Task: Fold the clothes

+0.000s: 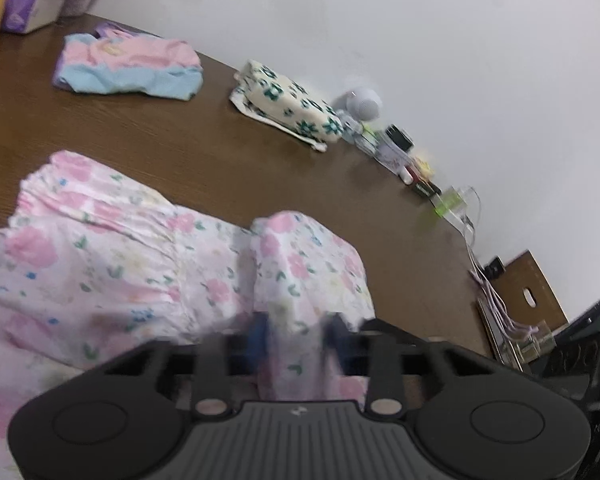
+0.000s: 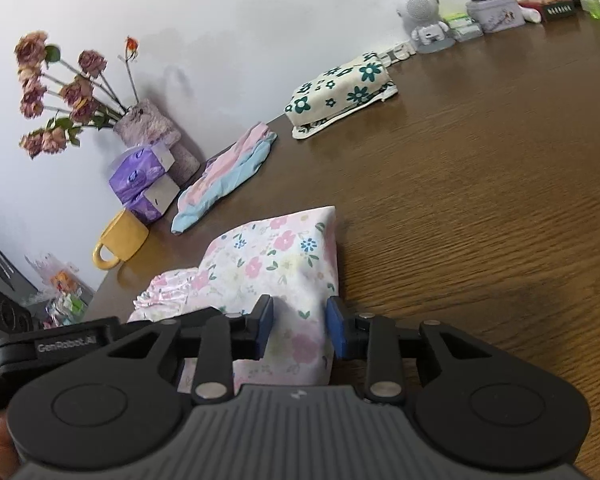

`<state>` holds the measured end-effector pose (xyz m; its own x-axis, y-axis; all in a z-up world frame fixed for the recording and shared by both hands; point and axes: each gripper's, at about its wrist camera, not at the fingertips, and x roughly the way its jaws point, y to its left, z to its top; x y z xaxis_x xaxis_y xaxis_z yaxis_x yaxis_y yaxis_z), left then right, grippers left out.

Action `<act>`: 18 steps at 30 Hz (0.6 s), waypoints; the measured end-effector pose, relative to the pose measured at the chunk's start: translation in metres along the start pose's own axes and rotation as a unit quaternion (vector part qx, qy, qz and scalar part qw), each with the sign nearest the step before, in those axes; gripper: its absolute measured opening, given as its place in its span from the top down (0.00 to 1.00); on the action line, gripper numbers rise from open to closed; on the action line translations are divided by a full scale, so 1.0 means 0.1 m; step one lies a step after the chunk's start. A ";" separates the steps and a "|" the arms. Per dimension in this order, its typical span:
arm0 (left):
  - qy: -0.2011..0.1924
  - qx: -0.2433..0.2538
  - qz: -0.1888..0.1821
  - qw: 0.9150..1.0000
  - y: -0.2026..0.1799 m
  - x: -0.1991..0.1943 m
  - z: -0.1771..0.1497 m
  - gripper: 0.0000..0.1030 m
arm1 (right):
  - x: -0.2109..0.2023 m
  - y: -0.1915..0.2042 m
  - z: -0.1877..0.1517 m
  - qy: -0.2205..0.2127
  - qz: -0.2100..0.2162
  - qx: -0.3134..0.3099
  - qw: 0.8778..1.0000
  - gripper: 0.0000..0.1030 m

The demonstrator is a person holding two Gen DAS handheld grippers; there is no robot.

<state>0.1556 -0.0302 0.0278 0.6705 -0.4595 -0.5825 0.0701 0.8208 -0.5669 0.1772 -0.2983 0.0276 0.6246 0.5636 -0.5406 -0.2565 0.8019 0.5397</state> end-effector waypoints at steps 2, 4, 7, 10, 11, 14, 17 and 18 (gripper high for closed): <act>-0.004 -0.008 0.001 1.000 0.01 -0.01 0.02 0.61 | 0.01 -0.07 0.06 -0.003 0.005 0.016 1.000 0.68; -0.015 -0.007 0.009 1.000 0.00 -0.01 0.07 0.43 | 0.03 -0.13 0.14 -0.009 0.005 0.032 0.999 0.67; -0.024 -0.010 0.021 0.999 0.00 0.04 0.16 0.37 | 0.13 -0.18 0.25 -0.011 0.006 0.045 0.999 0.67; -0.028 -0.015 0.032 0.999 0.01 0.13 0.25 0.37 | 0.25 -0.20 0.32 -0.007 0.005 0.058 0.998 0.66; -0.029 -0.016 0.035 0.999 0.02 0.16 0.27 0.39 | 0.28 -0.20 0.33 -0.006 0.004 0.057 0.998 0.66; -0.026 -0.020 0.018 0.999 0.07 0.20 0.30 0.56 | 0.35 -0.18 0.33 -0.001 0.005 0.054 0.999 0.67; -0.019 -0.016 0.005 1.000 0.10 0.22 0.31 0.67 | 0.37 -0.15 0.33 0.000 0.006 0.049 0.999 0.74; -0.019 -0.019 0.006 1.000 0.11 0.22 0.33 0.67 | 0.37 -0.15 0.34 -0.001 0.004 0.049 0.999 0.73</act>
<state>0.1956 -0.0206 0.0276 0.6985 -0.4354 -0.5679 0.0341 0.8129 -0.5814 0.2293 -0.2961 0.0210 0.6245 0.5701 -0.5339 -0.1882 0.7732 0.6056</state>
